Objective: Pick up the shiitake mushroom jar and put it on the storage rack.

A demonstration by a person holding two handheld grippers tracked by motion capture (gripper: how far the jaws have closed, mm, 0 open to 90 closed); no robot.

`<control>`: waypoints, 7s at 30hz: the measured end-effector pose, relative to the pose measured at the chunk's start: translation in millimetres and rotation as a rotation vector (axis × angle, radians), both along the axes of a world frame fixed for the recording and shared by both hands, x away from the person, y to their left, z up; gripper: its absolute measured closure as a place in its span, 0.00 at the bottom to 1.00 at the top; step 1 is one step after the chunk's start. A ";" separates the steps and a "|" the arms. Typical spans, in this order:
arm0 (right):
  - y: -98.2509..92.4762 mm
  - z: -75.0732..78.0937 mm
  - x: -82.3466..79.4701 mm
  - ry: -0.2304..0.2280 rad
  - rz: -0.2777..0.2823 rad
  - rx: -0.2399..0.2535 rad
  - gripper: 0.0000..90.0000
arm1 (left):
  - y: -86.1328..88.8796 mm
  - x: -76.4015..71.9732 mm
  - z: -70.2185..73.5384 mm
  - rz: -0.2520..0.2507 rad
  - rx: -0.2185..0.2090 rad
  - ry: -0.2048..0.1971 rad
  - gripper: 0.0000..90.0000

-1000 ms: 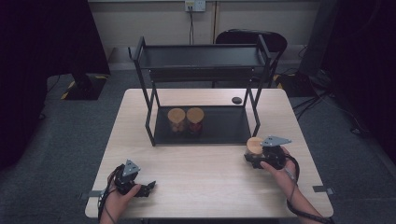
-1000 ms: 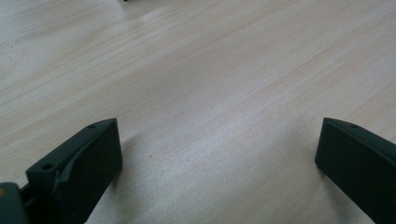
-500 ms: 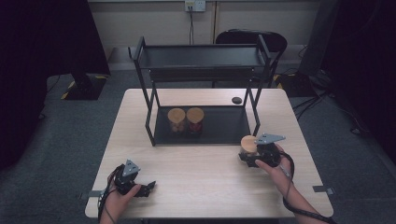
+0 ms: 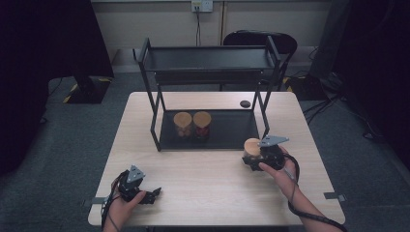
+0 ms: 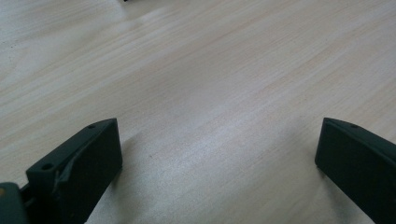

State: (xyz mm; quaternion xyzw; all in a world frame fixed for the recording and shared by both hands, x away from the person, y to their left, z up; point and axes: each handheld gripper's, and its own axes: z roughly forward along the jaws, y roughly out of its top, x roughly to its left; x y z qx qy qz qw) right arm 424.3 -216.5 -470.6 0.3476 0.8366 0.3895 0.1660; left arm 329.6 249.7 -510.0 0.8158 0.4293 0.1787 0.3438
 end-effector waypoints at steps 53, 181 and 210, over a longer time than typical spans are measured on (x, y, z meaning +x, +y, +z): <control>56.8 12.6 34.4 -0.010 0.031 0.000 0.28 | 0.4 0.0 -0.1 -0.004 -0.001 0.000 0.00; 105.1 -12.8 108.7 -0.028 -0.031 -0.006 0.28 | 1.9 -0.8 0.0 -0.005 0.003 -0.001 0.00; 109.4 -12.6 112.3 -0.033 -0.038 -0.013 0.28 | 2.3 -1.7 0.0 0.001 0.004 -0.002 0.00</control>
